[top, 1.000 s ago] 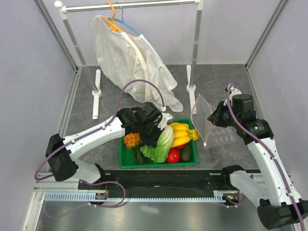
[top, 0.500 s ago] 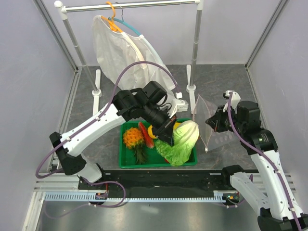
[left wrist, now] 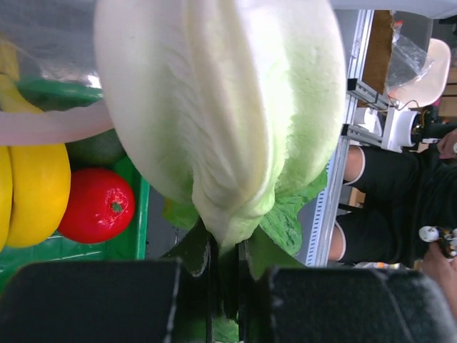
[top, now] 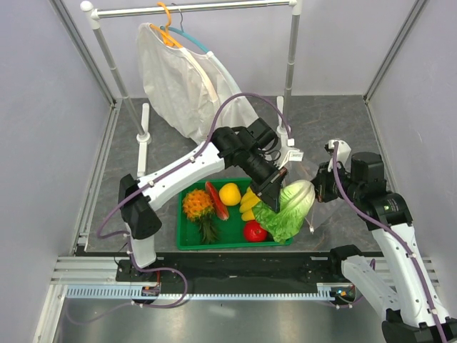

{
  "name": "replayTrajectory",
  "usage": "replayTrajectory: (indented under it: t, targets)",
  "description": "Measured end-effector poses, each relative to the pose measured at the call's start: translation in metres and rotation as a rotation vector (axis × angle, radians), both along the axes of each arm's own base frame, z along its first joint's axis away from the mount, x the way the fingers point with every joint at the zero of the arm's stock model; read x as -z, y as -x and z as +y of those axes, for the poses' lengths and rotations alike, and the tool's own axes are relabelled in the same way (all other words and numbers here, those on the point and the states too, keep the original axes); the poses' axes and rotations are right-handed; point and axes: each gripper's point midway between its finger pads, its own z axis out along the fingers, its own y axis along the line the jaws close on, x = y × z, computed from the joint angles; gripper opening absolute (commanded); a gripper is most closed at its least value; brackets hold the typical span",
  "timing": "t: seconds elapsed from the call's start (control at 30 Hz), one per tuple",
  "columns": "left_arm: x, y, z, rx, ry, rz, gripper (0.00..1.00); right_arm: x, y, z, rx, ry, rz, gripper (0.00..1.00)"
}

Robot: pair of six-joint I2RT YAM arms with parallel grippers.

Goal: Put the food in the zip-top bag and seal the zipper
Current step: Place the fake vegetable in the zipper food storage bag.

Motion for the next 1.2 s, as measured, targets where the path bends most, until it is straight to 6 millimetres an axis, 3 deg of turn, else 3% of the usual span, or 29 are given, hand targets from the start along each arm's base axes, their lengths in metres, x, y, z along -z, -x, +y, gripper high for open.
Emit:
replayTrajectory:
  t: [0.1,0.33,0.47,0.7,0.93,1.2]
  targets:
    - [0.016,-0.002,0.005,-0.014,-0.037,0.060,0.02,0.004,0.005,-0.004,0.002,0.024,0.013,0.00]
    - [0.046,-0.005,0.021,-0.067,-0.136,0.164,0.02,-0.017,0.008,-0.004,-0.017,0.021,-0.059,0.00]
    - [0.045,-0.008,0.021,-0.080,-0.137,0.174,0.02,-0.023,0.011,0.001,-0.058,0.010,-0.080,0.00]
    - [0.016,-0.018,0.006,-0.123,-0.065,0.175,0.06,-0.029,0.016,0.010,-0.134,-0.012,-0.112,0.00]
    - [0.017,-0.024,0.004,-0.170,-0.069,0.244,0.10,-0.036,0.017,0.016,-0.201,-0.013,-0.138,0.00]
    - [0.034,-0.061,0.005,-0.304,-0.144,0.004,0.22,-0.029,0.016,0.023,-0.244,-0.023,-0.100,0.00]
